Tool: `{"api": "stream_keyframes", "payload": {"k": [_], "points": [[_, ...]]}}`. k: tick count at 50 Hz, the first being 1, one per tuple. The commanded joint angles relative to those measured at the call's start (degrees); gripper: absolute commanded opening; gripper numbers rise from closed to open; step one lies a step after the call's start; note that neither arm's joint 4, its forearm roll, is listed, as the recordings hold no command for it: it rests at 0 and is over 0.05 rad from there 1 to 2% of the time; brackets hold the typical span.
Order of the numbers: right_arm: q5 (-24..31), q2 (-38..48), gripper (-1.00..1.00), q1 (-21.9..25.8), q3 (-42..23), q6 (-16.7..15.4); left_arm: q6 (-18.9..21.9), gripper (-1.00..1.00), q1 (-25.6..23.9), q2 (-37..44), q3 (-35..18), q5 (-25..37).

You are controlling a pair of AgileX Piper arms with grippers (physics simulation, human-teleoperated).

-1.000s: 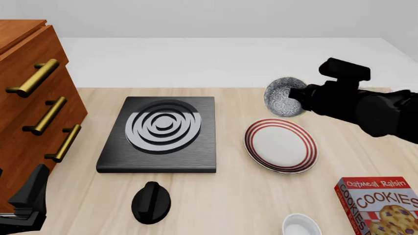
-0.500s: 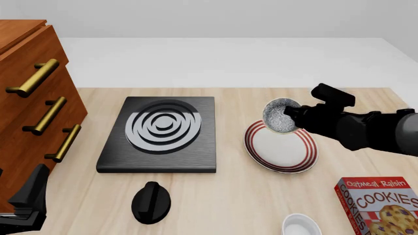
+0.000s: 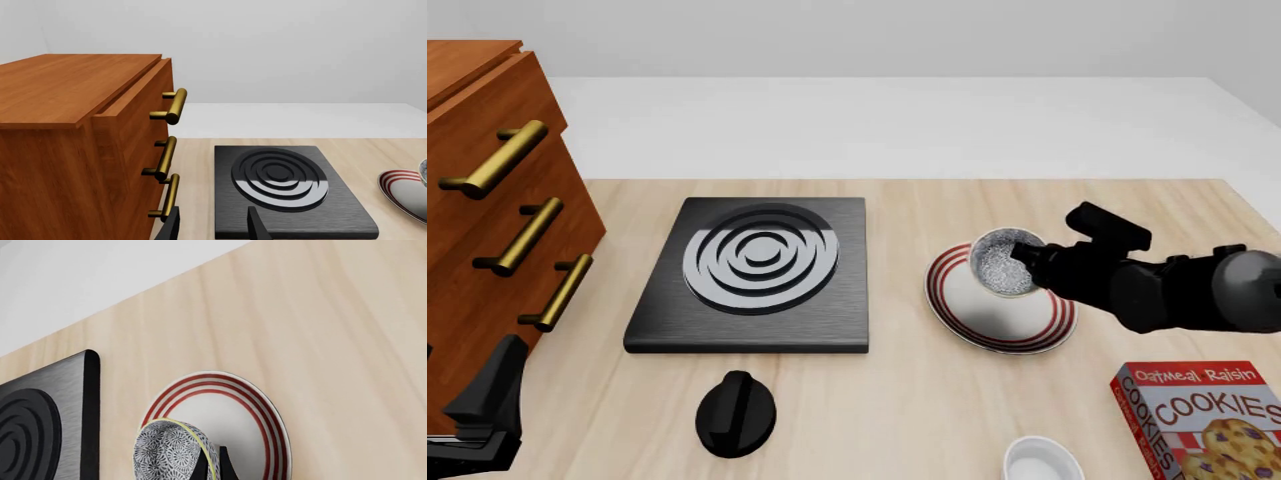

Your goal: Pick the akita bowl on the ramekin and place it on the plate.

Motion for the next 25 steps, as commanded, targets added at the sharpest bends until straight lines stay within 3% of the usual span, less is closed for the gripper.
{"api": "stream_keyframes", "payload": {"k": [1,25], "points": [[-2.5,1.7,-1.0,-0.2,1.3,1.2,0.0,1.0,0.0,0.0,0.0,0.0],[-6.1,6.6,-1.0,0.0,1.9,2.4,0.0,1.0,0.0,-0.1,0.0,0.0]]}}
